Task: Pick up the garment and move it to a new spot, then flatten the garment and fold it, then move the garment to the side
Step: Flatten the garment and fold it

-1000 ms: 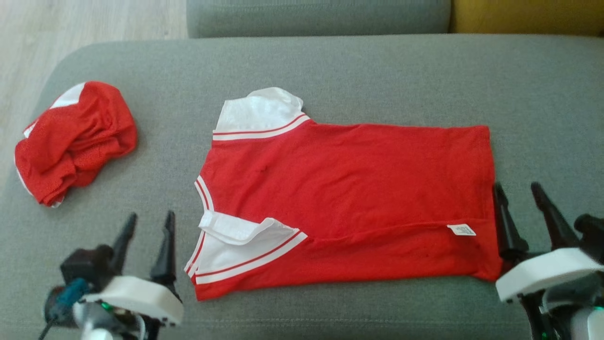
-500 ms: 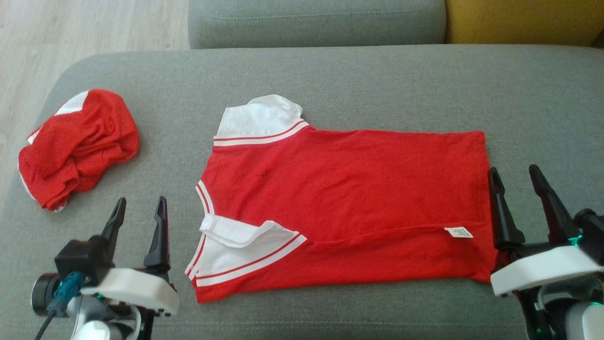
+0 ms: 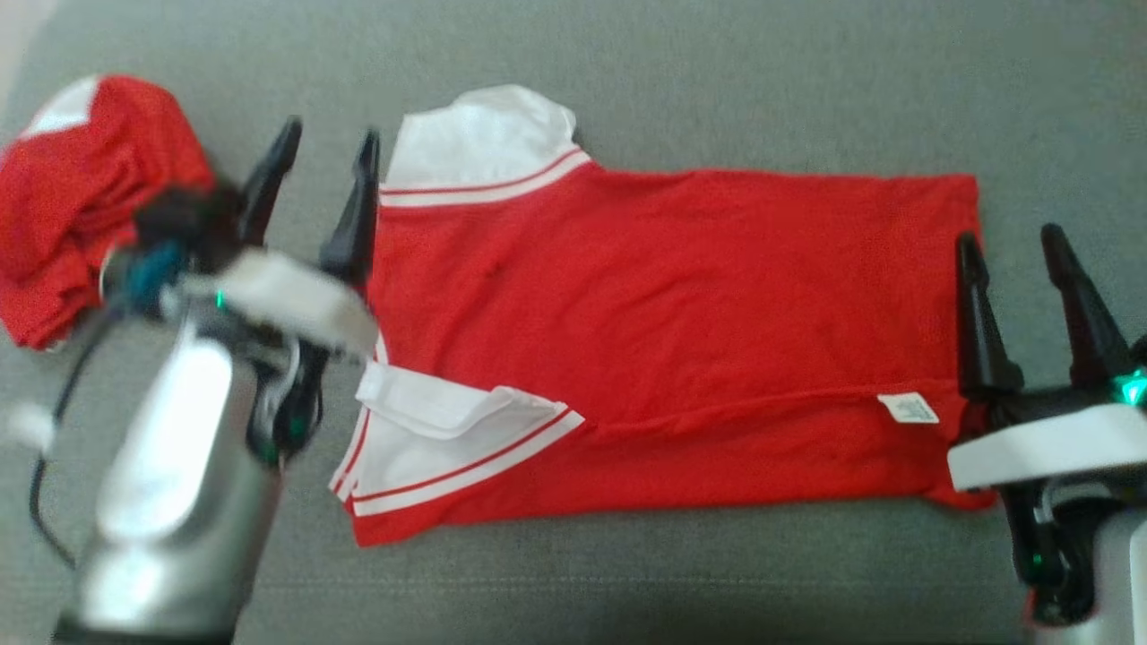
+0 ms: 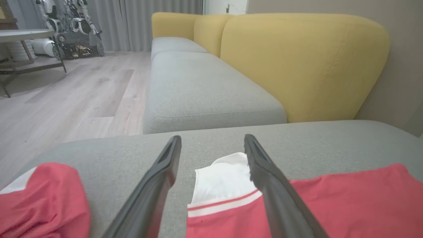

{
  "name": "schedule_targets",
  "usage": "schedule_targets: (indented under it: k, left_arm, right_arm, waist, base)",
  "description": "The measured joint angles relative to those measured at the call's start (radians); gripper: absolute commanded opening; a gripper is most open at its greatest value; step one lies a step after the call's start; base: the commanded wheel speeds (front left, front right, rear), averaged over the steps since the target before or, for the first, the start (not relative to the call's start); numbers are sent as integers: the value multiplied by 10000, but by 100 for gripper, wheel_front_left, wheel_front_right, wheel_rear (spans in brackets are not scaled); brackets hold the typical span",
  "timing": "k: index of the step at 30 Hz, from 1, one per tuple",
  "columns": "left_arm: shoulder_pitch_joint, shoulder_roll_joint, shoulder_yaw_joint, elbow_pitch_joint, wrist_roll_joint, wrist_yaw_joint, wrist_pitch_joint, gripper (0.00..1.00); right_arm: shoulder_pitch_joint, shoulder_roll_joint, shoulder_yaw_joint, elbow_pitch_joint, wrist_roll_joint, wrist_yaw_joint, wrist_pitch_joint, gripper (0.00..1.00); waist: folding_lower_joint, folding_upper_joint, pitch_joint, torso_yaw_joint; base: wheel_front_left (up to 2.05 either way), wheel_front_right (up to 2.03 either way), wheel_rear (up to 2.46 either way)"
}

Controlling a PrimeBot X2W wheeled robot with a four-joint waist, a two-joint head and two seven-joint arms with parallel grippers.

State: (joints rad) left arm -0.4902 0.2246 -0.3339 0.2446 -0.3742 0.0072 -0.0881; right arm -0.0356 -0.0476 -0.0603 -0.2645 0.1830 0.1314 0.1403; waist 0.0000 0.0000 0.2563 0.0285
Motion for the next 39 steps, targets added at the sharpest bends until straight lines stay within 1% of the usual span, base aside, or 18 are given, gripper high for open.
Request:
schedule_targets:
  k: [4, 9, 10, 13, 16, 19, 20, 23, 24, 25, 26, 29, 32, 35, 37, 39]
  left_arm:
    - [-1921, -236, -90, 2048, -15, -527, 27, 100]
    - [-3632, -341, -98, 4564, -171, -961, 29, 100]
    - [-3632, -341, -98, 4564, -171, -961, 29, 100]
    - [-4256, -362, -295, 5781, -253, -1183, 105, 100]
    - [-4672, -387, -548, 6815, -412, -1308, 334, 100]
    - [-4990, -385, -825, 7714, -598, -1317, 794, 100]
    - [-5121, -376, -851, 7875, -646, -1350, 811, 100]
    - [-5679, -351, -1114, 8341, -913, -1394, 1436, 100]
    - [-5805, -351, -1218, 8450, -1005, -1394, 1593, 95]
    - [-5865, -357, -1365, 8481, -1081, -1394, 1720, 35]
    - [-5873, -368, -1465, 8473, -1202, -1384, 1747, 0]
    - [-5803, -370, -1894, 8427, -1371, -1396, 1515, 0]
    - [-5656, -393, -2192, 8449, -1390, -1392, 828, 0]
    - [-5454, -408, -2337, 8564, -1394, -1392, 123, 0]
    - [-5430, -437, -2387, 8573, -1467, -1392, -307, 0]
    - [-5446, -485, -2462, 8571, -1509, -1394, -663, 0]
  right_arm:
    - [-465, 0, 136, 2, -84, 0, -2, 100]
    - [-796, 2, 334, 92, -82, 0, -50, 100]
    - [-796, 2, 334, 92, -82, 0, -50, 100]
    - [-836, 2, 393, 234, -75, 0, -180, 100]
    - [-892, 2, 474, 391, -54, 0, -244, 100]
    - [-1017, 2, 520, 523, 54, 0, -328, 100]
    - [-1037, 2, 525, 552, 73, 0, -364, 100]
    - [-1103, 4, 548, 639, 109, 0, -424, 100]
    - [-1126, 4, 537, 683, 109, 0, -433, 100]
    - [-1164, 4, 523, 725, 111, 0, -433, 100]
    - [-1199, 6, 493, 746, 115, 0, -433, 100]
    - [-1235, 6, 272, 851, 119, 0, -430, 100]
    - [-1425, 6, 94, 1039, 48, 0, -328, 100]
    - [-1951, -31, -27, 1402, 12, 0, -221, 100]
    - [-2428, -230, -127, 1827, 42, 0, -151, 100]
    - [-3004, -583, -213, 2445, 104, 0, -65, 100]
  waist:
    - [1, 0, 728, -195]
    - [2, 0, 1406, -656]
    - [2, 0, 1406, -656]
    - [2, 0, 1721, -944]
    - [2, 0, 1961, -1186]
    - [2, 0, 2146, -1351]
    - [1, 0, 2197, -1387]
    - [1, 0, 2276, -1464]
    - [1, 0, 2276, -1470]
    - [1, 0, 2267, -1465]
    - [1, 0, 2251, -1453]
    - [1, 0, 2170, -1365]
    - [1, 0, 2051, -1240]
    - [1, 0, 1921, -1099]
    - [1, 0, 1854, -990]
    - [1, 0, 1804, -878]
  base:
    - [0, 0, 0]
    - [0, 0, 0]
    - [0, 0, 0]
    - [0, 0, 0]
    - [0, 0, 0]
    - [0, 0, 0]
    - [0, 0, 0]
    - [0, 0, 0]
    - [0, 0, 0]
    - [0, 0, 0]
    - [0, 0, 0]
    - [0, 0, 0]
    - [0, 0, 0]
    - [0, 0, 0]
    - [0, 0, 0]
    - [0, 0, 0]
